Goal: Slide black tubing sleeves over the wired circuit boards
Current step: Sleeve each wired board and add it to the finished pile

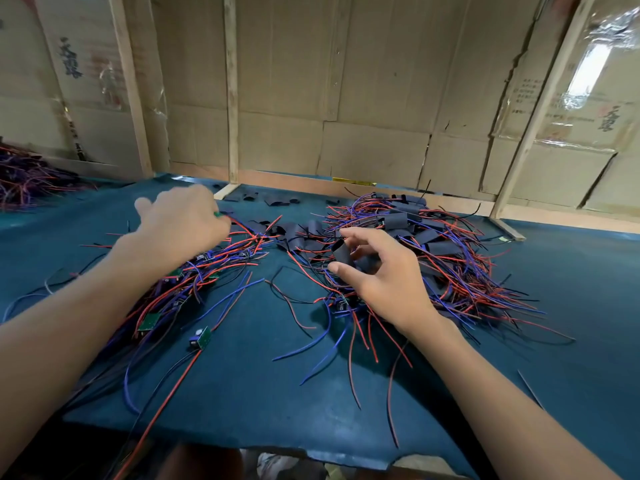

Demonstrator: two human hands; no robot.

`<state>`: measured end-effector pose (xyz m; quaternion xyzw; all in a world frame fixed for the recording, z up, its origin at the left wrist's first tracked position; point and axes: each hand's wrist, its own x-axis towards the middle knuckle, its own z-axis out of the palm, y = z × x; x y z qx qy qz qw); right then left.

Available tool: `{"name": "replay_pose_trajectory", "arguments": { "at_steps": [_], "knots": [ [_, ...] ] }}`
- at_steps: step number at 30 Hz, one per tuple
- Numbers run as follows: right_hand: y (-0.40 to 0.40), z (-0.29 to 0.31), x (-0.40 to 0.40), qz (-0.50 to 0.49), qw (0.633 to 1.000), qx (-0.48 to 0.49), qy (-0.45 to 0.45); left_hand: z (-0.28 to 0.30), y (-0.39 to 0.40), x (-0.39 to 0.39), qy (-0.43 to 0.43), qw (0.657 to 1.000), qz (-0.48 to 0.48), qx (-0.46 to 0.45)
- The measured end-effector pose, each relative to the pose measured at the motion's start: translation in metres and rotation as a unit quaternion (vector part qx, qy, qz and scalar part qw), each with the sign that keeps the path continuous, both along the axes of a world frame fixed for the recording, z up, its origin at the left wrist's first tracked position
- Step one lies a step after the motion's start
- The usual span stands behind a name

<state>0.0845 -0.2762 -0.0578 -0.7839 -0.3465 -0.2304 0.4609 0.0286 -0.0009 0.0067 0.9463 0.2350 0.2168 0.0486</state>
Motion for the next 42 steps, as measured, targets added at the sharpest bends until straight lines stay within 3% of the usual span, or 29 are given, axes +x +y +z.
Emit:
{"name": "replay_pose_trajectory", "arguments": {
  "at_steps": [7, 9, 10, 12, 14, 16, 18, 21, 23, 27, 31, 39, 42],
  "knots": [
    [0.000, 0.000, -0.001, -0.005, 0.998, 0.052, 0.037, 0.056, -0.015, 0.010, -0.135, 0.976, -0.153, -0.080],
    [0.001, 0.001, 0.000, 0.004, 0.994, 0.085, 0.066, 0.062, -0.028, 0.017, -0.186, 0.934, -0.214, -0.217],
    [0.002, 0.002, 0.000, 0.019, 0.990, 0.108, 0.092, 0.062, -0.037, 0.020, -0.198, 0.883, -0.257, -0.339],
    [0.002, 0.005, 0.002, 0.074, 0.967, 0.185, 0.161, 0.057, -0.054, 0.026, -0.172, 0.732, -0.332, -0.570],
    [0.000, 0.008, 0.005, 0.118, 0.932, 0.264, 0.217, 0.042, -0.070, 0.032, -0.137, 0.589, -0.359, -0.711],
    [-0.002, 0.012, 0.008, 0.136, 0.907, 0.311, 0.249, 0.023, -0.085, 0.040, -0.139, 0.483, -0.348, -0.792],
    [-0.005, 0.015, 0.009, 0.158, 0.881, 0.351, 0.275, 0.003, -0.098, 0.047, -0.149, 0.417, -0.322, -0.837],
    [-0.006, 0.017, 0.010, 0.186, 0.855, 0.382, 0.300, -0.024, -0.106, 0.052, -0.175, 0.360, -0.302, -0.865],
    [-0.005, 0.016, 0.010, 0.202, 0.849, 0.382, 0.305, -0.036, -0.109, 0.053, -0.179, 0.347, -0.298, -0.871],
    [-0.001, 0.013, 0.007, 0.222, 0.844, 0.374, 0.314, -0.049, -0.120, 0.055, -0.215, 0.363, -0.281, -0.862],
    [0.001, 0.011, 0.003, 0.208, 0.851, 0.353, 0.329, -0.055, -0.115, 0.055, -0.221, 0.306, -0.254, -0.890],
    [0.001, 0.009, -0.001, 0.225, 0.844, 0.305, 0.379, -0.059, -0.112, 0.050, -0.209, 0.346, -0.298, -0.865],
    [0.001, 0.007, 0.001, 0.213, 0.858, 0.282, 0.373, -0.059, -0.116, 0.051, -0.222, 0.354, -0.315, -0.852]
  ]
}}
